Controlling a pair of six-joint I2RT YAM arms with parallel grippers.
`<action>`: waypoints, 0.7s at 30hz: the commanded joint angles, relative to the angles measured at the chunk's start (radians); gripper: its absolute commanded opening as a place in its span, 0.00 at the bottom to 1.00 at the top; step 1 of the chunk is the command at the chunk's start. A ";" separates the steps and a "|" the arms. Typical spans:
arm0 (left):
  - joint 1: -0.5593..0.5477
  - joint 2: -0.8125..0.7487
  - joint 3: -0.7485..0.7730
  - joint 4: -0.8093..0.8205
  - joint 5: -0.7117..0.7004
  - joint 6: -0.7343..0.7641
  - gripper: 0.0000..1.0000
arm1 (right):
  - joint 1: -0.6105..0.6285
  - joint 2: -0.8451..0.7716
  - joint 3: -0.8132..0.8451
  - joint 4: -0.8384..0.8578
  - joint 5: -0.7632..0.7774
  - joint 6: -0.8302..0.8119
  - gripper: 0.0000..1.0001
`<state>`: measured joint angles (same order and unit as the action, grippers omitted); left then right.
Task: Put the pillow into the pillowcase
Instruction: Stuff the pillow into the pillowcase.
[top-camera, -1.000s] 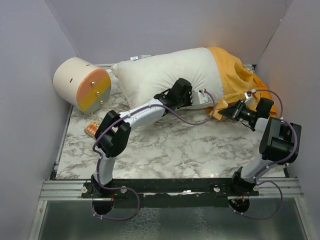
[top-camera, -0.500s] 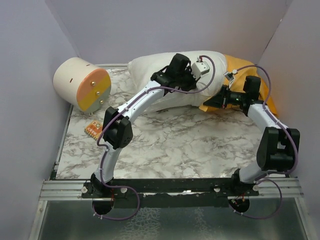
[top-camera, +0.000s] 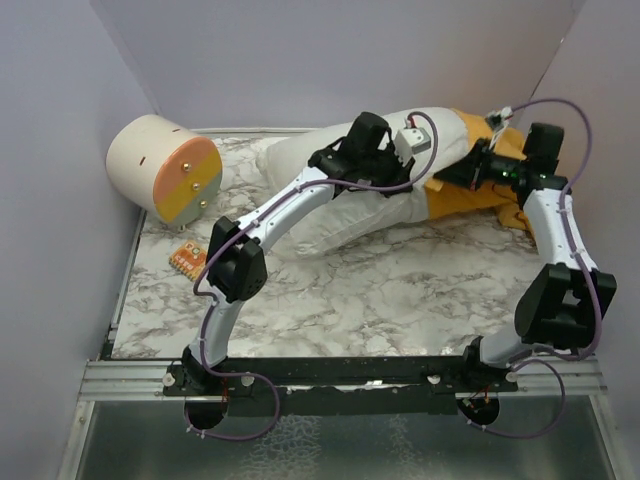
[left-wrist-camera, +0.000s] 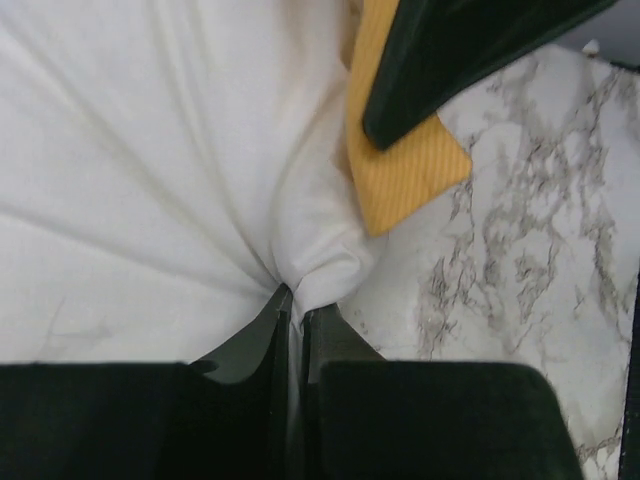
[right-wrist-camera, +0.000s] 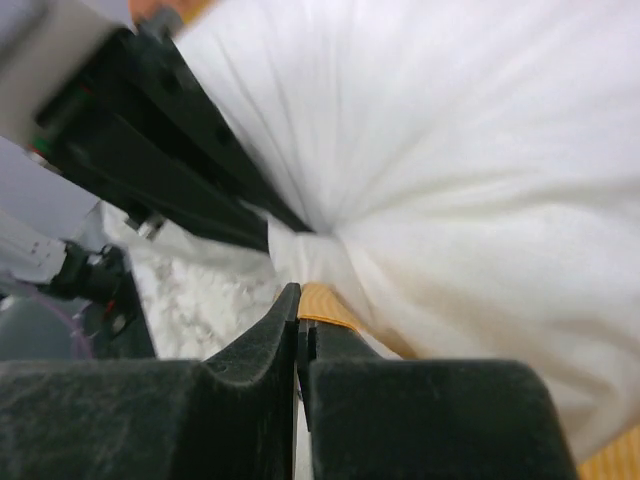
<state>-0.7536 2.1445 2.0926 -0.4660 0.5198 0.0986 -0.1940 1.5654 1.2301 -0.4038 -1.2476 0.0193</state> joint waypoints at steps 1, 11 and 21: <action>-0.064 -0.125 0.129 0.065 0.204 -0.120 0.00 | 0.011 -0.121 0.247 0.199 -0.028 0.179 0.01; -0.045 -0.313 -0.129 0.400 0.330 -0.436 0.00 | 0.050 -0.187 0.296 0.277 -0.033 0.281 0.01; 0.214 -0.441 -0.845 0.927 0.256 -0.793 0.00 | 0.252 0.022 0.287 -0.061 0.136 -0.063 0.11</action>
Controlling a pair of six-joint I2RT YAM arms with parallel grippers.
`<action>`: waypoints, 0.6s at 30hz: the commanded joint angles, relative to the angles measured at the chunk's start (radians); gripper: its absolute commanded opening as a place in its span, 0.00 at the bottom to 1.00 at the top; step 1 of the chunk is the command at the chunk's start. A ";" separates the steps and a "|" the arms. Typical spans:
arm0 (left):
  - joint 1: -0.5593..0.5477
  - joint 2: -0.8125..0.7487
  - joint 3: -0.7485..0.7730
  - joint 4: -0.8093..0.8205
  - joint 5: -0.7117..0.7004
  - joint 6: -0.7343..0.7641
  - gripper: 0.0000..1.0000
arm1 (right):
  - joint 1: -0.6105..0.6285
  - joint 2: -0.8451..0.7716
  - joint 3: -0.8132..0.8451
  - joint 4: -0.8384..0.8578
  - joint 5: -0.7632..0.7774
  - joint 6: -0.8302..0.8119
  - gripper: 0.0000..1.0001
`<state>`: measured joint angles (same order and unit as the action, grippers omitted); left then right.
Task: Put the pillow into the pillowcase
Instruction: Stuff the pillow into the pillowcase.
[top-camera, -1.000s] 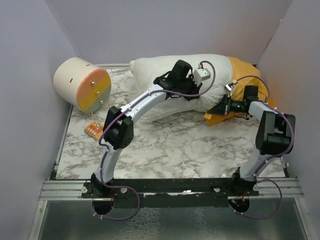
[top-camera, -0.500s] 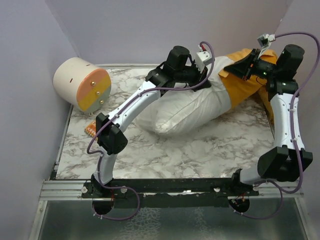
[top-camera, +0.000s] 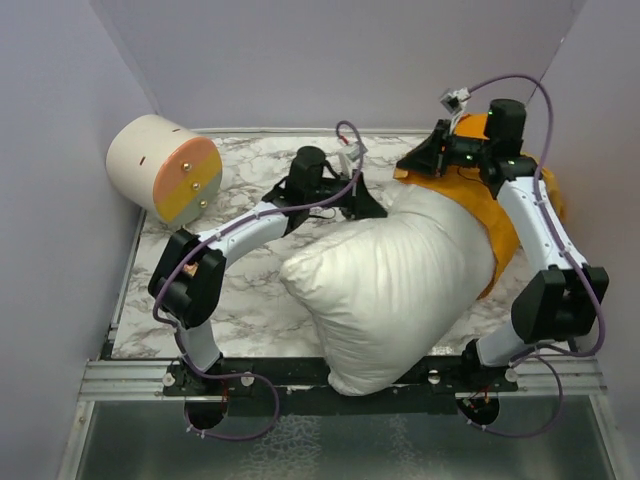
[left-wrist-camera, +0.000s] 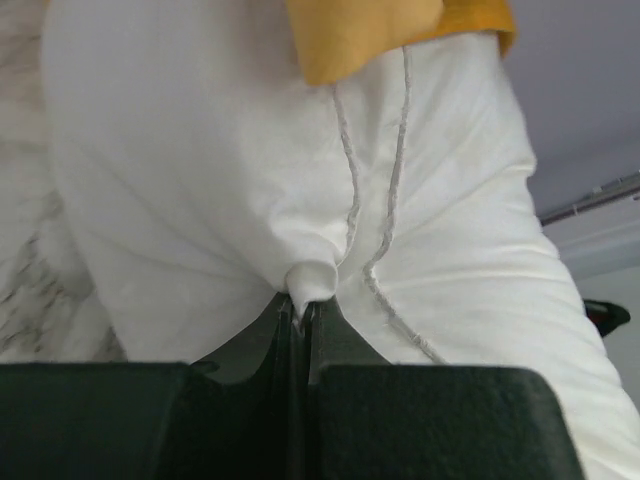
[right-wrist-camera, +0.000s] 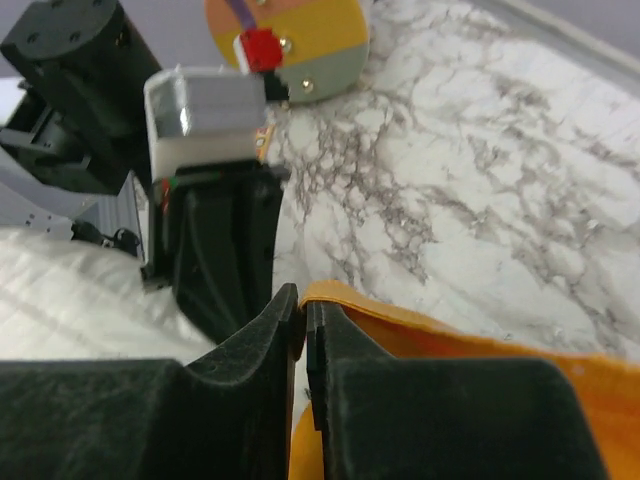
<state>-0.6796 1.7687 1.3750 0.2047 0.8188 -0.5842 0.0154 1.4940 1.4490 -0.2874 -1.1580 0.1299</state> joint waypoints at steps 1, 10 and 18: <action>0.174 -0.065 -0.154 0.263 -0.051 -0.109 0.00 | 0.043 0.107 0.096 -0.225 0.028 -0.198 0.12; 0.347 0.098 -0.057 0.255 0.015 -0.117 0.00 | 0.041 -0.048 0.123 -0.375 0.113 -0.443 0.63; 0.379 0.120 0.080 0.063 -0.081 0.009 0.29 | 0.040 -0.182 -0.146 -0.227 0.727 -0.502 1.00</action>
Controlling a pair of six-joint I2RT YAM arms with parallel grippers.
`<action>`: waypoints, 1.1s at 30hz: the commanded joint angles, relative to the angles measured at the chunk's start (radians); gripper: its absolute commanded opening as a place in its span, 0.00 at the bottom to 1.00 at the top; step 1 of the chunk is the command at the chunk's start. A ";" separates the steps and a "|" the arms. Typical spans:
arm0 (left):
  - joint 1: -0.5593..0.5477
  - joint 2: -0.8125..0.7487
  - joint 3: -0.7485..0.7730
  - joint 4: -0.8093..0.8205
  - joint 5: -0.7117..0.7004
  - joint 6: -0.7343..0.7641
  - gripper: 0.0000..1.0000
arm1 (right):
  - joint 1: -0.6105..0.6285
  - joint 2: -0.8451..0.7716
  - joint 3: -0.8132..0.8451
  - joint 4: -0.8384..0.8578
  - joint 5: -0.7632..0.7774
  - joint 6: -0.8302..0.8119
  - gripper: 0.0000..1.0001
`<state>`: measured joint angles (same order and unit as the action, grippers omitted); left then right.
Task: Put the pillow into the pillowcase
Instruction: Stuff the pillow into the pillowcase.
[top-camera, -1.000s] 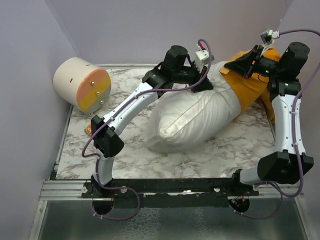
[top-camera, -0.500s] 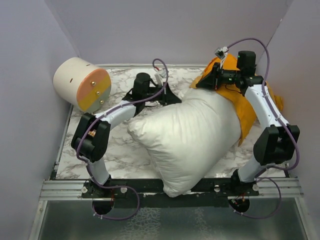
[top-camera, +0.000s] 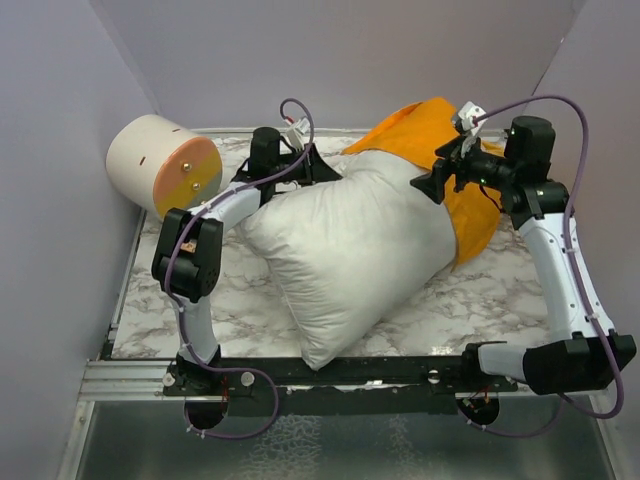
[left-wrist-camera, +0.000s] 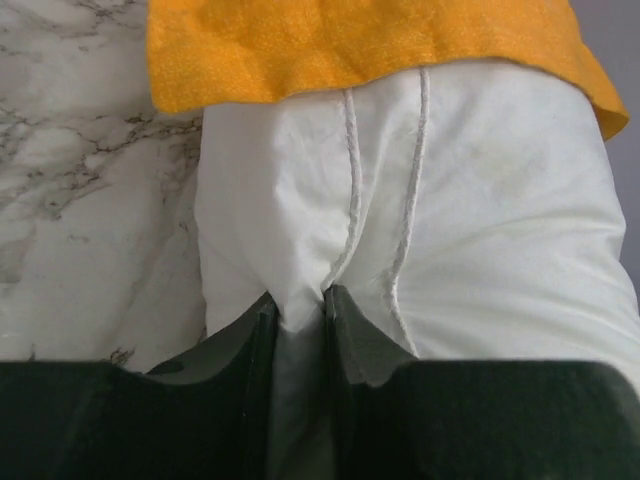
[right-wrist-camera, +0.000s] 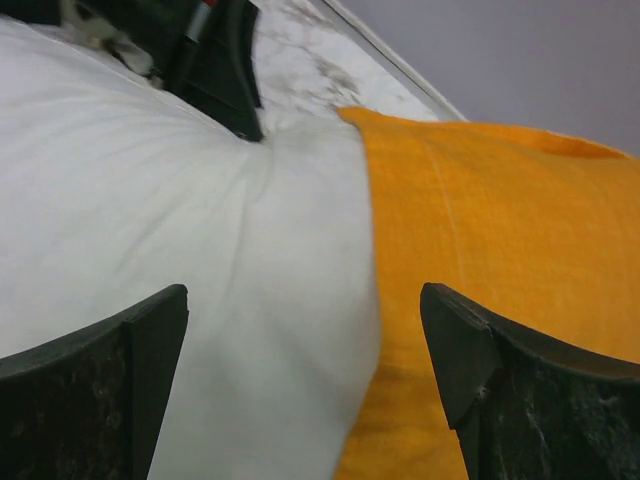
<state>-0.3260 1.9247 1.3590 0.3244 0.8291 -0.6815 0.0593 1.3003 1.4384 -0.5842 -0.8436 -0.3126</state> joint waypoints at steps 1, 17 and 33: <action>0.034 -0.065 0.114 -0.116 -0.136 0.157 0.43 | -0.004 0.016 -0.156 0.086 0.465 -0.060 1.00; 0.139 -0.814 -0.325 -0.254 -0.256 0.198 0.95 | -0.005 0.029 -0.331 0.281 0.704 -0.057 0.94; 0.065 -1.265 -0.712 -0.566 -0.405 -0.013 0.97 | -0.004 0.037 -0.265 0.154 0.357 -0.072 0.12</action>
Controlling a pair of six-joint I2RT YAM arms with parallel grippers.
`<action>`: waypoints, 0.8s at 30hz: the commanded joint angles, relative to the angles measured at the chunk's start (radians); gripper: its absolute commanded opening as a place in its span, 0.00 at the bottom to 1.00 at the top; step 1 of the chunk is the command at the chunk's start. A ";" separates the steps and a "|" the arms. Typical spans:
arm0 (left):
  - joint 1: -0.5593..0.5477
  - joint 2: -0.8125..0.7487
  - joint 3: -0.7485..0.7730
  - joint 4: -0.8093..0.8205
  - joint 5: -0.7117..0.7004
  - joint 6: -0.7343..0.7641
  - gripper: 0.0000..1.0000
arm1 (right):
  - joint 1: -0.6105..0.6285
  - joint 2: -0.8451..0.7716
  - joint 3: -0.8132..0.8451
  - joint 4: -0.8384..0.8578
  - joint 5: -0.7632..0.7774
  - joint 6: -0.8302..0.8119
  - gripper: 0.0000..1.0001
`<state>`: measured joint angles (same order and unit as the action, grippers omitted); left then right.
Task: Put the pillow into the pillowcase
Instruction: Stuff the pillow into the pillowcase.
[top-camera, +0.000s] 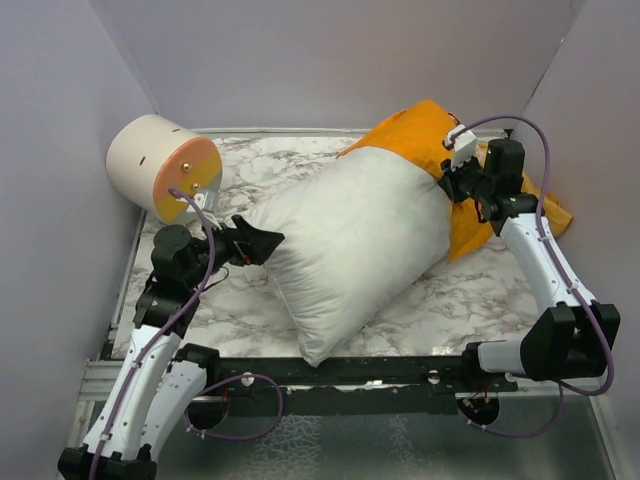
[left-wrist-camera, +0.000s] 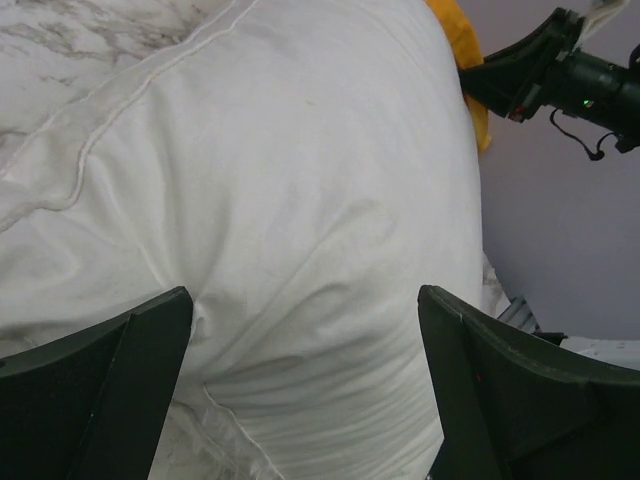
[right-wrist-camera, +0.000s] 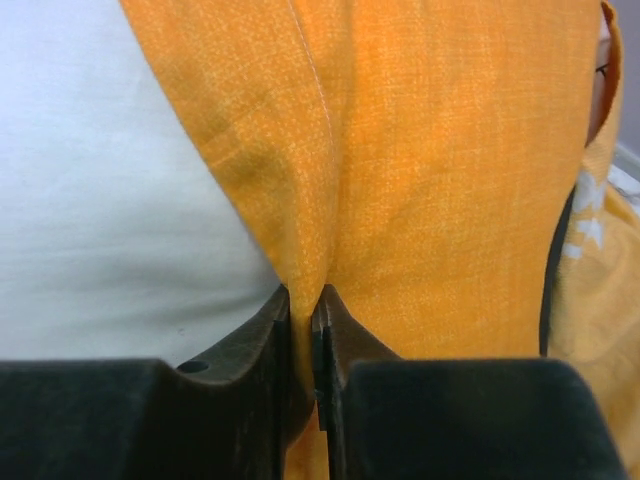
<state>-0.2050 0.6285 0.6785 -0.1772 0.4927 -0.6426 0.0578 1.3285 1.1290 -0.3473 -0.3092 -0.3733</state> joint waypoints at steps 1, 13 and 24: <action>-0.086 0.042 -0.024 -0.073 -0.103 -0.045 0.97 | -0.003 0.008 0.050 -0.092 -0.209 -0.011 0.11; -0.326 0.096 0.280 -0.433 -0.480 0.118 0.99 | -0.003 0.056 0.098 -0.128 -0.339 -0.006 0.03; -0.341 0.245 0.265 -0.424 -0.109 0.122 0.86 | -0.003 0.050 0.121 -0.167 -0.437 -0.026 0.01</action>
<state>-0.5304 0.8322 0.9924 -0.5720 0.2291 -0.5362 0.0437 1.3857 1.2201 -0.4263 -0.5808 -0.3985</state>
